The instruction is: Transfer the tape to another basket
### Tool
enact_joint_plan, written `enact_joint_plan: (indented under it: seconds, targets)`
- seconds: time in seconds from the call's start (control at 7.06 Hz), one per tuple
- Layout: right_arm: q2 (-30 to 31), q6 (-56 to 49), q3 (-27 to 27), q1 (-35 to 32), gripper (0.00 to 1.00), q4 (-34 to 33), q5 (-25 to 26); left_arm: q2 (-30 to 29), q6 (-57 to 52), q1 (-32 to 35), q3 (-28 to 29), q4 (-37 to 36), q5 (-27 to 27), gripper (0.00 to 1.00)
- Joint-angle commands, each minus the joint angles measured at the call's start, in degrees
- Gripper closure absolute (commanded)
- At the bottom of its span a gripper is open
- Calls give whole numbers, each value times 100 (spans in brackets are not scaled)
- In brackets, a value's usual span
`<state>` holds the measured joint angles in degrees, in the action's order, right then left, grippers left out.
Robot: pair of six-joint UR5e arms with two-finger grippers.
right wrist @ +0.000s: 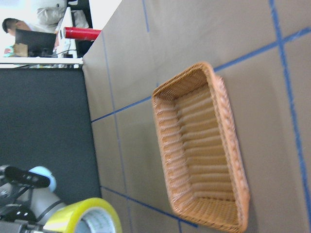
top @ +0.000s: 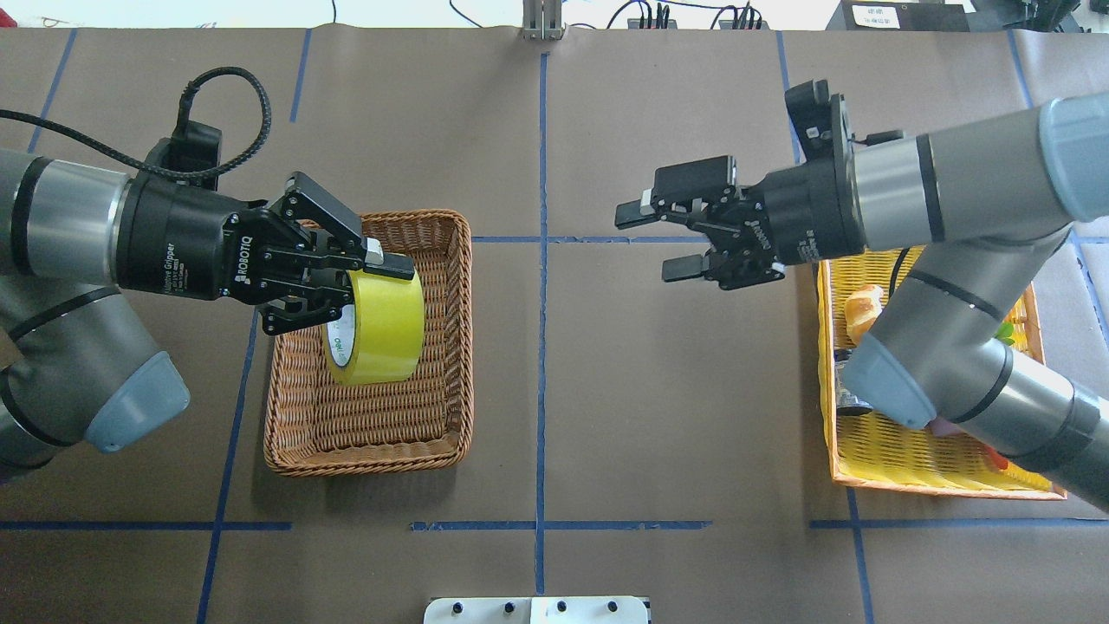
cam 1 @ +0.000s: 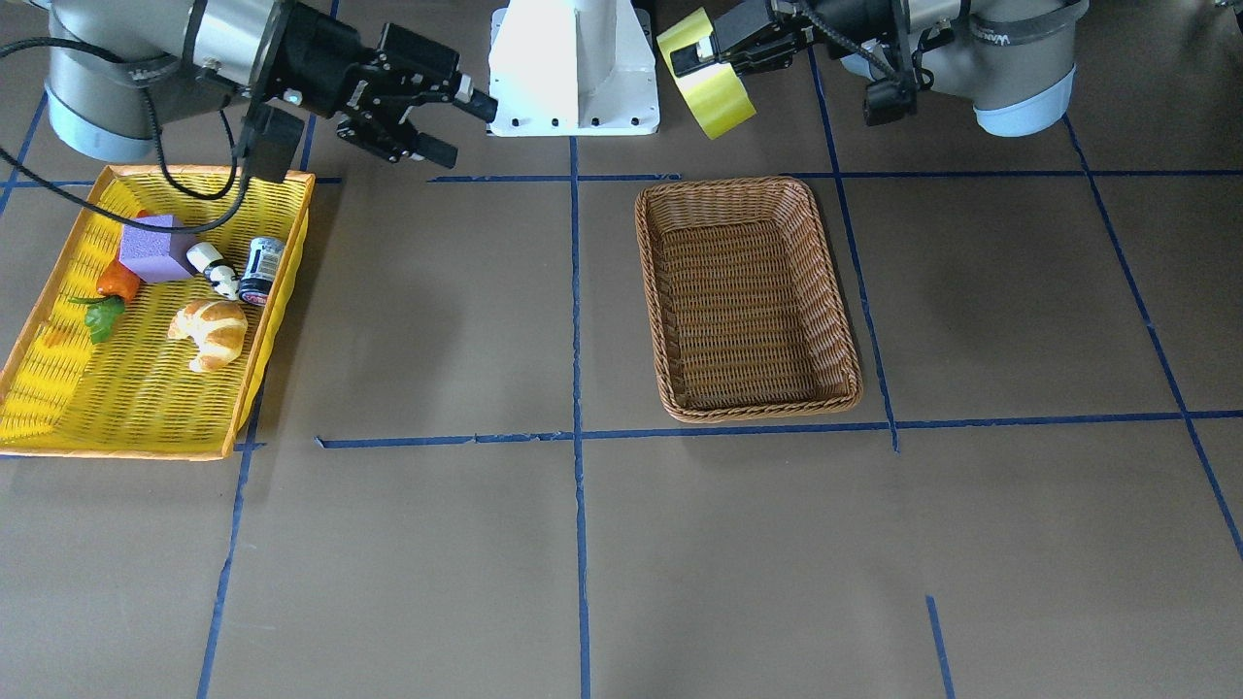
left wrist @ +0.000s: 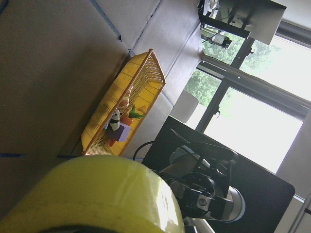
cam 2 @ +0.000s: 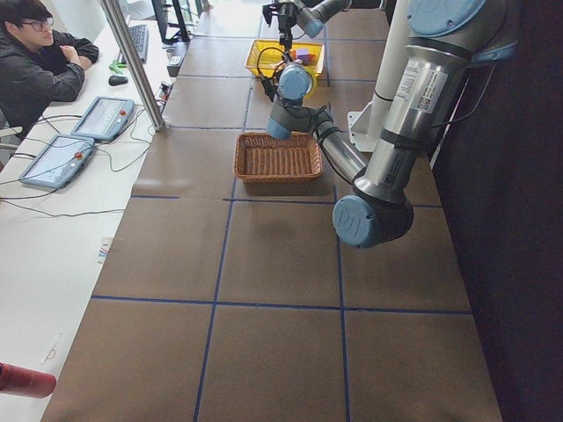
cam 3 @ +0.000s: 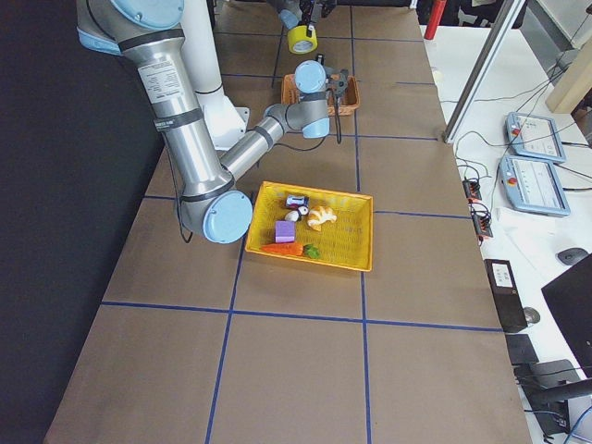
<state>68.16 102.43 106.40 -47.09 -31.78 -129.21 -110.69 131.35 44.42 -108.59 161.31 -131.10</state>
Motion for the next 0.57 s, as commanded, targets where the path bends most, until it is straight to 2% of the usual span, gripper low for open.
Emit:
enact_joint_plan:
  seconds: [0.0,0.28,0.42]
  targets:
    - [101,-1927,4,-641,0,-1824,-122,4,-1361,-3,-57,-1578,-153,100]
    - [381,-3791,-40,-1108,0,-3022,-44,48,-2853,-213,22,-2923,-22,100]
    - [409,-4836,-32,-1361,0,-3784,-87,4,-3392,-536,22,-3608,492,100]
